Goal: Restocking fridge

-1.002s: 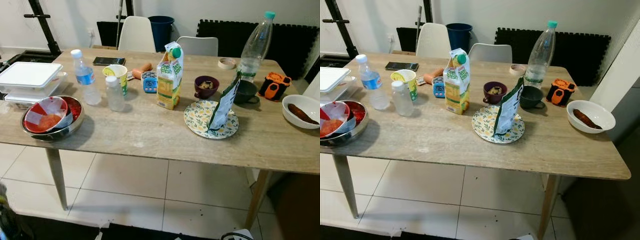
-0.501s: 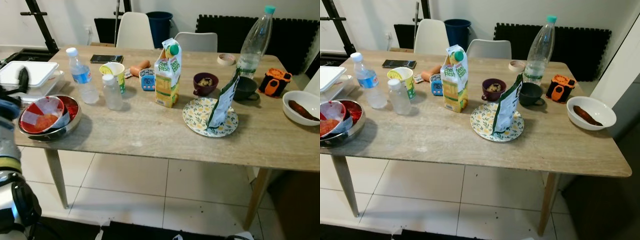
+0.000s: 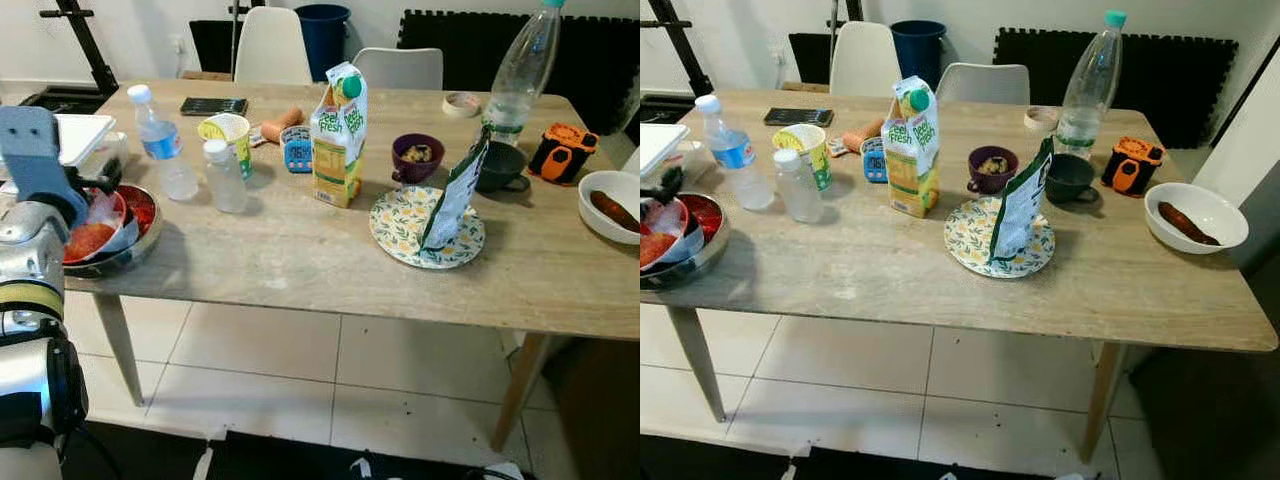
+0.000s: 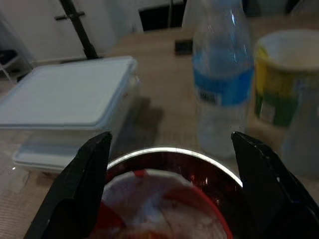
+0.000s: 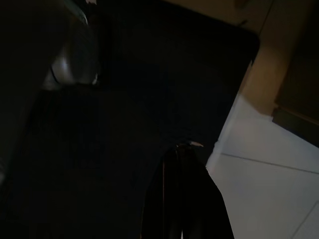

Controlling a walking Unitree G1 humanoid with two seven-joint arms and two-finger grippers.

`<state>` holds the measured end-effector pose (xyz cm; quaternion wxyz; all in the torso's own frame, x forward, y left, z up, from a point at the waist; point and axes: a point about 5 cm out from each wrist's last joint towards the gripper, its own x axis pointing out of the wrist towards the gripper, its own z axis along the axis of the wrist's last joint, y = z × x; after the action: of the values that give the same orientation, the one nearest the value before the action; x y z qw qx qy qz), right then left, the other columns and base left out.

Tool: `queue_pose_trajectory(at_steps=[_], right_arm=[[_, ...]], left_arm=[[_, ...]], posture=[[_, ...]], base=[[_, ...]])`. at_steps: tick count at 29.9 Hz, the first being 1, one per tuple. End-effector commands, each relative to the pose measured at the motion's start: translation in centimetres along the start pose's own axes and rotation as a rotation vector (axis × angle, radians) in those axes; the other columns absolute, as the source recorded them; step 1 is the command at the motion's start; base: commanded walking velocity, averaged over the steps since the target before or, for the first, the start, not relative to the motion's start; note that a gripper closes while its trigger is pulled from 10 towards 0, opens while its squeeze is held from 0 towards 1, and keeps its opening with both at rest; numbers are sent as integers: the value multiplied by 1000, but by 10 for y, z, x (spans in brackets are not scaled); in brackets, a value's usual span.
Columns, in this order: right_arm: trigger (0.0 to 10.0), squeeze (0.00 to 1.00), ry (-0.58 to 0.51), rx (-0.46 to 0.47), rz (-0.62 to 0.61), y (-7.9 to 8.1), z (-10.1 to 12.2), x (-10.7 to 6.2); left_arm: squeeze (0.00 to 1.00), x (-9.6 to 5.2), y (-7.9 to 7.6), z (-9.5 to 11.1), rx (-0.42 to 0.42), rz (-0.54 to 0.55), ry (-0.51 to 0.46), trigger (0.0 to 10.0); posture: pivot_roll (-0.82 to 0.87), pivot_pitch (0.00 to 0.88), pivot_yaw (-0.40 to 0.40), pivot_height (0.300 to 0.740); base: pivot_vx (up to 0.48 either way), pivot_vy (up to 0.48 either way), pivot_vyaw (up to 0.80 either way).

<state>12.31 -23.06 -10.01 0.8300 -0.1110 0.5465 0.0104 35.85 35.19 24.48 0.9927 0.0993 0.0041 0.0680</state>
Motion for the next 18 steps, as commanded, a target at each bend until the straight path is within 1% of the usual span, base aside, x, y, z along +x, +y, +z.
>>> queue_pose_trajectory(at_steps=[1, 3, 4, 6, 12, 17, 18], right_arm=[[10000, 0, 1, 14, 33, 5, -6, -1], [10000, 0, -14, 4, 53, 8, -3, 0], [10000, 0, -31, -10, 86, 10, 0, 0], [10000, 0, -36, -17, 108, 12, 2, 0], [10000, 0, -35, -33, 107, 11, 2, 0], [10000, 0, -24, -29, 105, 9, 0, 0], [10000, 0, -20, -30, 97, 9, -2, -1]], left_arm=[[0, -3, 9, 1, 29, 16, 30, 10000], [0, -3, 9, 0, 26, 16, 34, 10000], [0, -3, 9, -2, 21, 14, 40, 10000], [0, -3, 8, -3, 18, 12, 45, 10000], [0, -3, 6, -3, 13, 0, 45, 10000], [0, -1, 1, 3, 3, -31, 21, 10000], [0, 0, -1, 8, 4, -55, 1, 10000]], posture=[[-27, 170, 10, 740], [-26, 174, 8, 740], [-23, 175, 6, 740], [-23, 177, 3, 740], [-20, 174, -1, 740], [-21, 171, -4, 740], [-24, 172, -4, 740]], base=[[0, 0, 0], [0, 0, 0], [0, 0, 794], [0, 0, 791], [0, 0, 781], [0, 0, 781], [0, 0, 781]])
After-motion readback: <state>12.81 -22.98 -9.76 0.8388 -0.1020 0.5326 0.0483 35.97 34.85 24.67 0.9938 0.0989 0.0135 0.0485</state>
